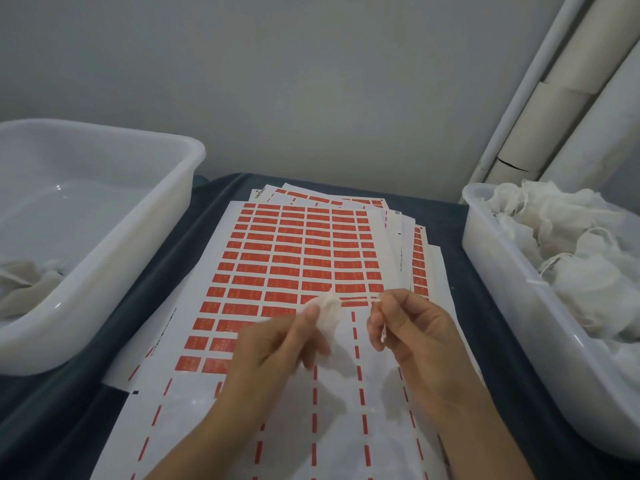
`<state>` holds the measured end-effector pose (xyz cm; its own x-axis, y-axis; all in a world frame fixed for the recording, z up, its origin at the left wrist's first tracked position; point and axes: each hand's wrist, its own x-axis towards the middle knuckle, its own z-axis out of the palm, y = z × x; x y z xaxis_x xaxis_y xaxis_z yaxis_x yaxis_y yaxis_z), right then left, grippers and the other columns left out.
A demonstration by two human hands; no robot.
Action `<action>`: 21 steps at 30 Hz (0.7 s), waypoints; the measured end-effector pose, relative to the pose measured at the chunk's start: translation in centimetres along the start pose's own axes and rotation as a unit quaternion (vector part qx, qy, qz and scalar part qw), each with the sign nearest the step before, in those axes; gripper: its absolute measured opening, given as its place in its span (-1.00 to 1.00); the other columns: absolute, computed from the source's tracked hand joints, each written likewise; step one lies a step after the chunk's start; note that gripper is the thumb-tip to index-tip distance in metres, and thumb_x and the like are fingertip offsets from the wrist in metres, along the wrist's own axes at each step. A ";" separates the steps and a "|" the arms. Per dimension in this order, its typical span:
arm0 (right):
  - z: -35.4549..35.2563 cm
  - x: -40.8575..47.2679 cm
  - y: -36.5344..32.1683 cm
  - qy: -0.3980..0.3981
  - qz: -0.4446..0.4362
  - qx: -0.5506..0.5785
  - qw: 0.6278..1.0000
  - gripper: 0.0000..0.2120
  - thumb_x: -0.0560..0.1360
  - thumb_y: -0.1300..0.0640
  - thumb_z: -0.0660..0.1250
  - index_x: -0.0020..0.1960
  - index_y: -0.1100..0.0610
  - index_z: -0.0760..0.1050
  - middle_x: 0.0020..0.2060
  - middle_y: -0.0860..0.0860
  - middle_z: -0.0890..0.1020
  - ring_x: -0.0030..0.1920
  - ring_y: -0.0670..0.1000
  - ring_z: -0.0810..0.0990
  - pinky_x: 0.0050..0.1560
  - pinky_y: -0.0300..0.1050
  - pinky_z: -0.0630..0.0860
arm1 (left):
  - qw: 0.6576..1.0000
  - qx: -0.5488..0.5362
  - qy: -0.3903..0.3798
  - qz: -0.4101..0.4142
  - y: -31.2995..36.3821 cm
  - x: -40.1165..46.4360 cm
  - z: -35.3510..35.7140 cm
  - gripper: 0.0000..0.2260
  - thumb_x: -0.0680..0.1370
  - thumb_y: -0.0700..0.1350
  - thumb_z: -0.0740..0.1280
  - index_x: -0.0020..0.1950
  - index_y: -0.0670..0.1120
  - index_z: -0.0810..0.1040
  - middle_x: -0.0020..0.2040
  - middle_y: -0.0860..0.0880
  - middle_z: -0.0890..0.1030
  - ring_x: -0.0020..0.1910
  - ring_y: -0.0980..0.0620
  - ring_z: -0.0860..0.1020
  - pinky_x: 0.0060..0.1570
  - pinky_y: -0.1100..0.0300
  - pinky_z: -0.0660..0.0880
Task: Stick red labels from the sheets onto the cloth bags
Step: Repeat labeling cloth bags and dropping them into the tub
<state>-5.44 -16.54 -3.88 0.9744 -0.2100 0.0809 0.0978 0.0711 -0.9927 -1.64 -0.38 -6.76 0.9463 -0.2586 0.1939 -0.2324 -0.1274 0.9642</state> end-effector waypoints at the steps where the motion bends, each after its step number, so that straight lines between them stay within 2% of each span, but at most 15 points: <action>1: 0.1 -0.1 0.0 -0.012 -0.005 -0.010 1.000 -0.83 0.31 -0.04 0.29 -0.30 -0.03 0.63 -0.37 -0.02 0.65 -0.32 -0.02 0.62 -0.22 -0.34 0.54 | 0.997 -0.020 -0.063 -0.038 0.3 -0.1 0.3 -0.58 0.42 0.33 0.11 -0.29 0.12 0.65 -0.39 0.08 0.61 -0.46 0.17 0.52 -0.44 0.48 0.38; 2: 0.2 -0.3 -0.2 -0.033 -0.008 -0.017 0.999 -0.85 0.32 -0.02 0.29 -0.30 -0.06 0.64 -0.38 -0.03 0.65 -0.33 -0.03 0.63 -0.23 -0.35 0.54 | 0.990 -0.042 -0.108 -0.078 0.4 -0.1 0.5 -0.58 0.40 0.33 0.06 -0.26 0.19 0.66 -0.39 0.05 0.62 -0.50 0.16 0.49 -0.47 0.45 0.37; 4: 0.5 -0.5 -0.5 -0.105 -0.004 -0.040 0.994 -0.86 0.33 0.02 0.31 -0.30 -0.08 0.64 -0.39 -0.06 0.65 -0.35 -0.07 0.62 -0.24 -0.37 0.54 | 0.970 -0.116 -0.121 -0.178 0.7 0.8 0.7 -0.56 0.37 0.36 0.04 -0.17 0.21 0.66 -0.34 0.05 0.64 -0.49 0.15 0.49 -0.50 0.39 0.37; 6: 0.9 -0.6 -0.5 -0.193 0.017 -0.080 0.978 -0.87 0.36 0.05 0.34 -0.30 -0.09 0.64 -0.39 -0.09 0.65 -0.36 -0.11 0.62 -0.23 -0.34 0.55 | 0.939 -0.216 -0.109 -0.245 0.8 1.6 0.2 -0.55 0.36 0.32 0.12 -0.08 0.12 0.68 -0.17 0.02 0.68 -0.44 0.12 0.51 -0.54 0.37 0.35; 7: 1.0 -0.7 -0.3 -0.221 0.027 -0.107 0.969 -0.89 0.37 0.06 0.35 -0.28 -0.09 0.63 -0.38 -0.11 0.65 -0.35 -0.12 0.62 -0.22 -0.33 0.55 | 0.922 -0.278 -0.102 -0.250 0.7 1.9 -0.2 -0.58 0.38 0.25 0.18 -0.07 0.04 0.69 -0.10 -0.01 0.69 -0.47 0.11 0.49 -0.59 0.38 0.33; 9: 0.8 -0.5 0.1 -0.223 0.042 -0.171 0.959 -0.88 0.43 0.12 0.37 -0.22 -0.09 0.59 -0.36 -0.15 0.65 -0.33 -0.13 0.62 -0.20 -0.34 0.54 | 0.871 -0.408 -0.096 -0.257 0.7 1.8 -1.4 -0.69 0.38 0.08 0.30 -0.12 -0.10 0.69 -0.17 -0.07 0.67 -0.59 0.13 0.38 -0.66 0.40 0.28; 10: 0.5 -0.2 0.2 -0.196 0.044 -0.198 0.959 -0.87 0.46 0.14 0.36 -0.19 -0.08 0.56 -0.36 -0.17 0.64 -0.32 -0.15 0.61 -0.21 -0.37 0.53 | 0.845 -0.455 -0.101 -0.262 0.8 1.6 -2.0 -0.75 0.37 0.01 0.33 -0.18 -0.14 0.68 -0.25 -0.08 0.64 -0.62 0.13 0.34 -0.67 0.41 0.27; 11: 0.1 0.0 0.3 -0.154 0.040 -0.219 0.963 -0.89 0.48 0.14 0.34 -0.17 -0.07 0.54 -0.35 -0.18 0.63 -0.31 -0.16 0.60 -0.22 -0.41 0.51 | 0.836 -0.470 -0.112 -0.261 0.9 1.5 -2.2 -0.78 0.37 -0.02 0.33 -0.25 -0.16 0.65 -0.33 -0.08 0.58 -0.62 0.13 0.31 -0.66 0.41 0.26; 13: -0.3 0.4 0.7 -0.065 0.006 -0.259 0.964 -0.95 0.49 0.07 0.30 -0.15 -0.06 0.49 -0.30 -0.20 0.62 -0.24 -0.22 0.59 -0.24 -0.51 0.45 | 0.861 -0.410 -0.154 -0.259 1.1 1.3 -2.2 -0.76 0.41 0.00 0.27 -0.34 -0.14 0.55 -0.40 -0.07 0.47 -0.60 0.12 0.28 -0.63 0.41 0.24; 16: 0.7 0.2 1.6 0.007 -0.112 -0.361 0.926 -0.90 0.54 0.00 0.21 -0.16 -0.14 0.37 -0.13 -0.33 0.50 -0.02 -0.43 0.44 -0.07 -0.66 0.29 | 0.894 -0.258 -0.246 -0.272 1.4 1.3 -1.3 -0.71 0.44 0.04 0.20 -0.42 -0.08 0.42 -0.46 -0.03 0.39 -0.57 0.12 0.27 -0.58 0.37 0.24; 18: 1.6 -0.1 2.4 -0.004 -0.187 -0.383 0.904 -0.89 0.53 0.03 0.18 -0.11 -0.18 0.33 0.02 -0.36 0.44 0.13 -0.45 0.34 0.10 -0.65 0.19 | 0.893 -0.190 -0.293 -0.283 1.5 1.6 -1.1 -0.67 0.50 0.01 0.19 -0.46 -0.04 0.39 -0.48 0.00 0.36 -0.57 0.12 0.27 -0.55 0.34 0.25; 20: 2.2 -0.4 2.9 -0.045 -0.180 -0.343 0.921 -0.93 0.54 0.02 0.14 -0.07 -0.16 0.34 0.08 -0.39 0.46 0.19 -0.42 0.36 0.14 -0.61 0.21 | 0.893 -0.148 -0.302 -0.300 1.2 2.0 -1.1 -0.66 0.46 0.04 0.22 -0.51 -0.02 0.38 -0.50 0.01 0.35 -0.57 0.12 0.27 -0.54 0.34 0.26; 21: 2.4 -0.6 2.9 -0.067 -0.157 -0.312 0.934 -0.93 0.55 -0.01 0.11 -0.07 -0.15 0.36 0.03 -0.41 0.52 0.15 -0.39 0.41 0.10 -0.59 0.28 | 0.894 -0.131 -0.297 -0.309 1.0 2.3 -1.0 -0.67 0.42 0.03 0.25 -0.53 -0.02 0.38 -0.53 0.01 0.35 -0.59 0.11 0.28 -0.54 0.34 0.26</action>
<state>-5.21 -13.87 -6.62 0.9382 0.0030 0.3461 0.2871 -0.5653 -0.7734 0.51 -0.11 -5.12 0.5712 -0.6896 -0.4451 0.4269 -0.2136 0.8787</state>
